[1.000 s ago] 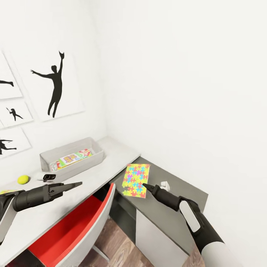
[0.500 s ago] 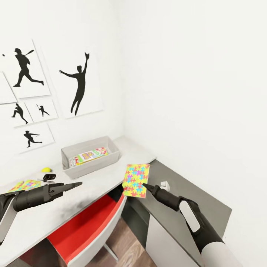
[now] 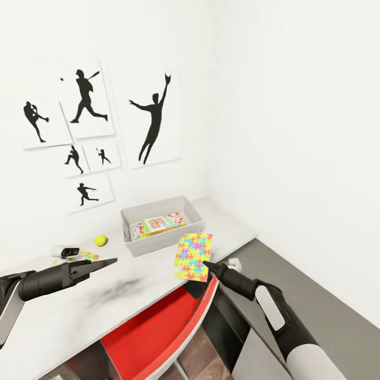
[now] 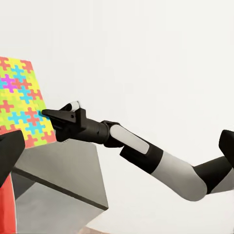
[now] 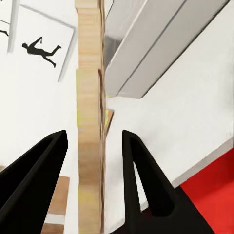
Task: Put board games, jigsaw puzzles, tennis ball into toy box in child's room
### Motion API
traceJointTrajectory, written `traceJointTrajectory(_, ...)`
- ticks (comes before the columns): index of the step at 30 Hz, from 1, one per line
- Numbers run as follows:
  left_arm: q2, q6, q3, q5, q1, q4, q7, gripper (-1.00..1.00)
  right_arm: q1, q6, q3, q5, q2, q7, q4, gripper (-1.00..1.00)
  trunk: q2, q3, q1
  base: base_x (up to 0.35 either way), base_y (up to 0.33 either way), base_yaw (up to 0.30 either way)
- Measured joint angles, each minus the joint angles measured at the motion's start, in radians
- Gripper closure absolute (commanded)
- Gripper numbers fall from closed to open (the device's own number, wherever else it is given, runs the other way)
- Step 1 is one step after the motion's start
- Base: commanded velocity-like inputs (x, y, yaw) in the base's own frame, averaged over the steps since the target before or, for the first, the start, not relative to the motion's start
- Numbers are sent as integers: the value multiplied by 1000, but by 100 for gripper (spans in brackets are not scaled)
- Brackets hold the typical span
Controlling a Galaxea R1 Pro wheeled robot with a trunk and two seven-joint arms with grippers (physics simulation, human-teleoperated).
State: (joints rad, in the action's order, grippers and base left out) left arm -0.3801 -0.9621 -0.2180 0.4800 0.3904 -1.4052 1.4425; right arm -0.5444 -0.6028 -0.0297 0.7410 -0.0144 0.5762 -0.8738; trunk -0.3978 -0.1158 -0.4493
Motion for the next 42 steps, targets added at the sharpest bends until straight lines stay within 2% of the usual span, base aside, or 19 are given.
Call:
traceJointTrajectory(14, 0, 2, 0, -1, 0, 0, -1, -100, 0, 0, 1, 1, 1, 0, 0, 100, 0, 0, 0, 123, 56, 266)
traceJointTrajectory(33, 1, 3, 0, -1, 0, 2, -3, -100, 0, 33, 0, -1, 1, 1, 1, 100, 0, 0, 0, 257, 17, 10)
traceJointTrajectory(42, 0, 3, 0, -1, -1, 2, -2, -100, 1, 32, 0, 1, 1, 1, 0, 100, 0, 0, 0, 42, 0, 0)
